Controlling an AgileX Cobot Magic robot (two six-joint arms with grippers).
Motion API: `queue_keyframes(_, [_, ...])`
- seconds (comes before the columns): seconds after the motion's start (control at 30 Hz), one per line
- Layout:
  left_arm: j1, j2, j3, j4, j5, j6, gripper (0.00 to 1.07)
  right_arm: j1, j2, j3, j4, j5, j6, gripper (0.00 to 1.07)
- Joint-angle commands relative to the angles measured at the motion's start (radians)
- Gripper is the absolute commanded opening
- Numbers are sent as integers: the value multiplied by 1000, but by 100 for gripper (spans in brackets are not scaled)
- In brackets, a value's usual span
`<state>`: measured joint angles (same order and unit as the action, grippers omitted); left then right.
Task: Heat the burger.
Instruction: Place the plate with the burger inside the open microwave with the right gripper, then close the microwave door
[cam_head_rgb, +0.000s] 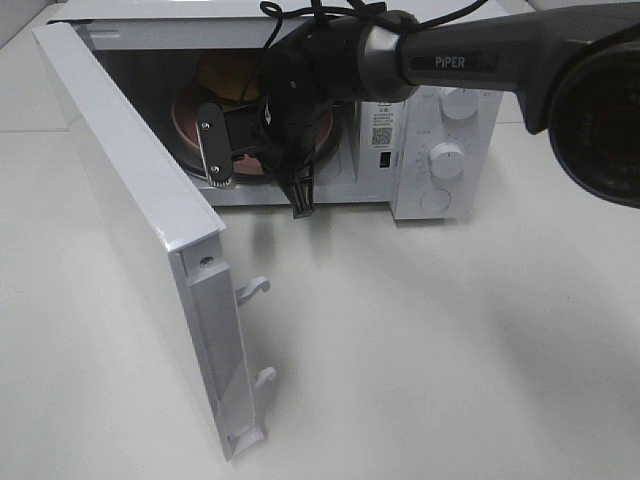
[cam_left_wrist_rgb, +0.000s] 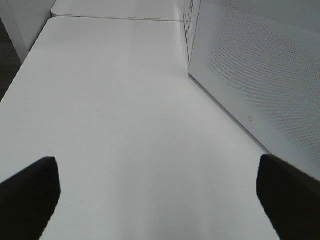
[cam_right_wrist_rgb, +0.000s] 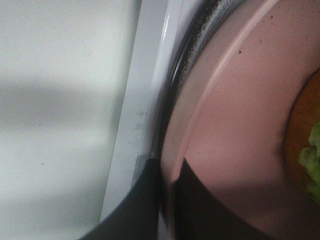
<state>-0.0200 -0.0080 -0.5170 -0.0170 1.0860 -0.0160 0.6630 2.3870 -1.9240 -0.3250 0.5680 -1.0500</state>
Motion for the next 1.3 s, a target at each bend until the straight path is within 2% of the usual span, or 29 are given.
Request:
queue_keyframes(0.03, [-7,-11,0,3,-15,-4,101,-3,-1,-14,7,-16,10,2])
queue_keyframes(0.47, [-7,-11,0,3,-15,-4,101,-3,-1,-14,22,8,11,11])
queue_keyframes(0.57, [-7,-11,0,3,-15,-4,101,-3,-1,-14,22,8,17,17])
queue_keyframes(0.63, [-7,-11,0,3,-15,-4,101,-3,-1,-14,23,8,25,26])
queue_keyframes(0.67, [-7,-11,0,3,-15,-4,101,-3,-1,-14,23,8,25,26])
queue_keyframes(0.7, [-7,-11,0,3,-15,-4,101,-3,-1,-14,27,8,25,34])
queue_keyframes(0.73, [-7,-11,0,3,-15,-4,101,-3,-1,-14,27,8,25,34])
queue_keyframes(0.77, [-7,-11,0,3,-15,-4,101,-3,-1,-14,30,9,35,41])
queue_keyframes(0.8, [-7,-11,0,3,-15,-4,101,-3,-1,-14,30,9,35,41])
queue_keyframes(0.87, [-7,-11,0,3,-15,-4,101,-3,-1,-14,30,9,66,49])
queue_keyframes(0.9, [-7,-11,0,3,-15,-4,101,-3,-1,-14,30,9,66,49])
queue_keyframes(1.03, [-7,-11,0,3,-15,-4,101,-3,-1,-14,37,9,113,62])
queue_keyframes(1.13, [-7,-11,0,3,-15,-4,101,-3,-3,-14,46,9,130,67])
queue_keyframes(1.2, [-7,-11,0,3,-15,-4,101,-3,-11,-14,54,10,168,76])
queue_keyframes(1.3, [-7,-11,0,3,-15,-4,101,-3,-12,-14,54,15,176,77])
